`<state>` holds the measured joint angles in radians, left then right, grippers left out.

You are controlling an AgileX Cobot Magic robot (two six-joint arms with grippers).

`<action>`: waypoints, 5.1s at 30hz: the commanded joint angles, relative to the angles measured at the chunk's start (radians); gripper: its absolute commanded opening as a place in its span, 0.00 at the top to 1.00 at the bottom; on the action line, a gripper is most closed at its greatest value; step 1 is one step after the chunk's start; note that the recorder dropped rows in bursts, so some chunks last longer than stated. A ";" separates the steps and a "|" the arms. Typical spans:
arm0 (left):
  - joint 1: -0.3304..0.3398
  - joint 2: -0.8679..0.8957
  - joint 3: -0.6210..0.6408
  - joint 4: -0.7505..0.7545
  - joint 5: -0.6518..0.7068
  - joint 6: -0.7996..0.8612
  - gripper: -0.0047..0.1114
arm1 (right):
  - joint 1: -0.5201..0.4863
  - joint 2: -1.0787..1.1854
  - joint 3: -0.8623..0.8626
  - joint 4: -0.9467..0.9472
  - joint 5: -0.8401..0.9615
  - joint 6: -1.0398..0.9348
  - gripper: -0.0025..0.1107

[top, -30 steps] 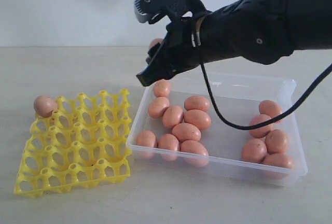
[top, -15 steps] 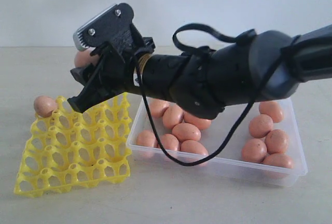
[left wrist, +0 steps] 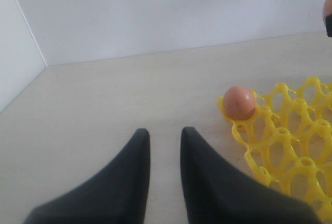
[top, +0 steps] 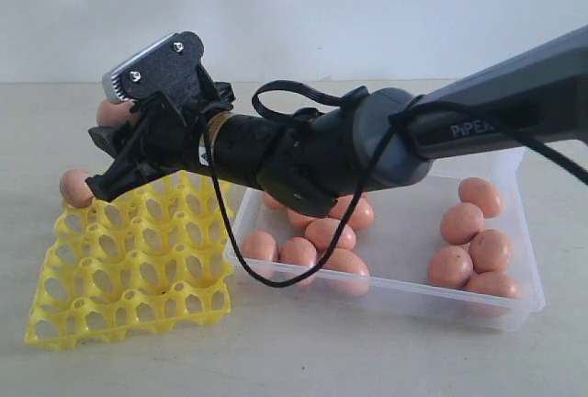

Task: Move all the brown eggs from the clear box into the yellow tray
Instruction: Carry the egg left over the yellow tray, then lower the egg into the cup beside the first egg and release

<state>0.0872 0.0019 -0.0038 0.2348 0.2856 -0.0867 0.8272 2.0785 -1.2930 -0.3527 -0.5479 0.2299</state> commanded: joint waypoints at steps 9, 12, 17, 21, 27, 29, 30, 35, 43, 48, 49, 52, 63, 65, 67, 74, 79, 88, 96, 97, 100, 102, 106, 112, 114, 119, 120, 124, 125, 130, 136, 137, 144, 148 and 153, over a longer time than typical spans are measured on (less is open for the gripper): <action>0.002 -0.002 0.004 -0.002 -0.002 -0.002 0.77 | 0.030 0.149 -0.188 -0.112 0.026 0.169 0.98; 0.002 -0.002 0.004 -0.002 -0.002 -0.002 0.77 | 0.032 0.173 -0.225 -0.147 0.029 0.207 0.98; 0.002 -0.002 0.004 -0.002 -0.002 -0.002 0.77 | 0.034 0.211 -0.268 -0.154 0.042 0.234 0.98; 0.002 -0.002 0.004 -0.002 -0.002 -0.002 0.77 | 0.034 0.230 -0.277 -0.154 0.050 0.236 0.98; 0.002 -0.002 0.004 -0.002 -0.002 -0.002 0.77 | 0.031 0.260 -0.280 -0.154 0.060 0.232 0.98; 0.002 -0.002 0.004 -0.002 -0.002 -0.002 0.77 | 0.031 0.272 -0.294 -0.154 0.061 0.232 0.98; 0.002 -0.002 0.004 -0.002 -0.002 -0.002 0.77 | 0.031 0.281 -0.302 -0.154 0.063 0.232 0.98; 0.002 -0.002 0.004 -0.002 -0.002 -0.002 0.77 | 0.028 0.304 -0.341 -0.154 0.091 0.228 0.98; 0.002 -0.002 0.004 -0.002 -0.002 -0.002 0.77 | -0.005 0.307 -0.360 -0.154 0.151 0.210 0.98; 0.002 -0.002 0.004 -0.002 -0.002 -0.002 0.77 | -0.007 0.307 -0.360 -0.154 0.141 0.207 0.98; 0.002 -0.002 0.004 -0.002 -0.002 -0.002 0.77 | -0.007 0.307 -0.360 -0.154 0.134 0.207 0.98; 0.002 -0.002 0.004 -0.002 -0.002 -0.002 0.77 | -0.007 0.307 -0.360 -0.154 0.132 0.207 0.98; 0.002 -0.002 0.004 -0.002 -0.002 -0.002 0.77 | -0.002 0.357 -0.411 -0.184 0.153 0.254 0.98; 0.002 -0.002 0.004 -0.002 -0.002 -0.002 0.77 | -0.002 0.366 -0.418 -0.186 0.155 0.261 0.98; 0.002 -0.002 0.004 -0.002 -0.002 -0.002 0.77 | -0.002 0.374 -0.428 -0.186 0.155 0.264 0.98; 0.002 -0.002 0.004 -0.002 -0.002 -0.002 0.77 | -0.004 0.376 -0.434 -0.186 0.129 0.266 0.98; 0.002 -0.002 0.004 -0.002 -0.002 -0.002 0.77 | -0.009 0.376 -0.434 -0.188 0.107 0.258 0.98; 0.002 -0.002 0.004 -0.002 -0.002 -0.002 0.77 | -0.015 0.376 -0.434 -0.183 0.090 0.246 0.94; 0.002 -0.002 0.004 -0.002 -0.002 -0.002 0.77 | -0.015 0.388 -0.434 -0.183 0.083 0.259 0.78; 0.002 -0.002 0.004 -0.002 -0.002 -0.002 0.77 | -0.015 0.393 -0.434 -0.183 0.083 0.266 0.78; 0.002 -0.002 0.004 -0.002 -0.002 -0.002 0.77 | -0.015 0.397 -0.434 -0.183 0.077 0.269 0.78; 0.002 -0.002 0.004 -0.002 -0.002 -0.002 0.77 | -0.015 0.397 -0.434 -0.183 0.061 0.278 0.78; 0.002 -0.002 0.004 -0.002 -0.002 -0.002 0.77 | -0.015 0.397 -0.434 -0.191 0.061 0.286 0.79; 0.002 -0.002 0.004 -0.002 -0.002 -0.002 0.77 | -0.015 0.397 -0.434 -0.217 0.121 0.357 0.77; 0.002 -0.002 0.004 -0.002 -0.002 -0.002 0.77 | -0.015 0.397 -0.434 -0.246 0.115 0.401 0.66; 0.002 -0.002 0.004 -0.002 -0.002 -0.002 0.77 | -0.015 0.397 -0.434 -0.270 0.119 0.415 0.56; 0.002 -0.002 0.004 -0.002 -0.002 -0.002 0.77 | -0.015 0.397 -0.434 -0.281 0.116 0.415 0.56; 0.002 -0.002 0.004 -0.002 -0.002 -0.002 0.77 | -0.015 0.397 -0.434 -0.291 0.116 0.415 0.56; 0.002 -0.002 0.004 -0.002 -0.002 -0.002 0.77 | -0.015 0.397 -0.434 -0.291 0.116 0.415 0.56; 0.002 -0.002 0.004 -0.002 -0.002 -0.002 0.77 | -0.015 0.397 -0.434 -0.301 0.120 0.417 0.53; 0.002 -0.002 0.004 -0.002 -0.002 -0.002 0.77 | -0.015 0.397 -0.434 -0.307 0.140 0.414 0.45; 0.002 -0.002 0.004 -0.002 -0.002 -0.002 0.77 | -0.015 0.397 -0.434 -0.308 0.142 0.414 0.45; 0.002 -0.002 0.004 -0.002 -0.002 -0.002 0.77 | -0.015 0.397 -0.445 -0.308 0.128 0.402 0.45; 0.002 -0.002 0.004 -0.002 -0.002 -0.002 0.77 | -0.015 0.397 -0.454 -0.308 0.133 0.400 0.45; 0.002 -0.002 0.004 -0.002 -0.002 -0.002 0.77 | -0.019 0.374 -0.454 -0.308 0.127 0.389 0.45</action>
<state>0.0872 0.0019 -0.0038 0.2348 0.2856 -0.0867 0.8172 2.4756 -1.7426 -0.6537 -0.4102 0.6296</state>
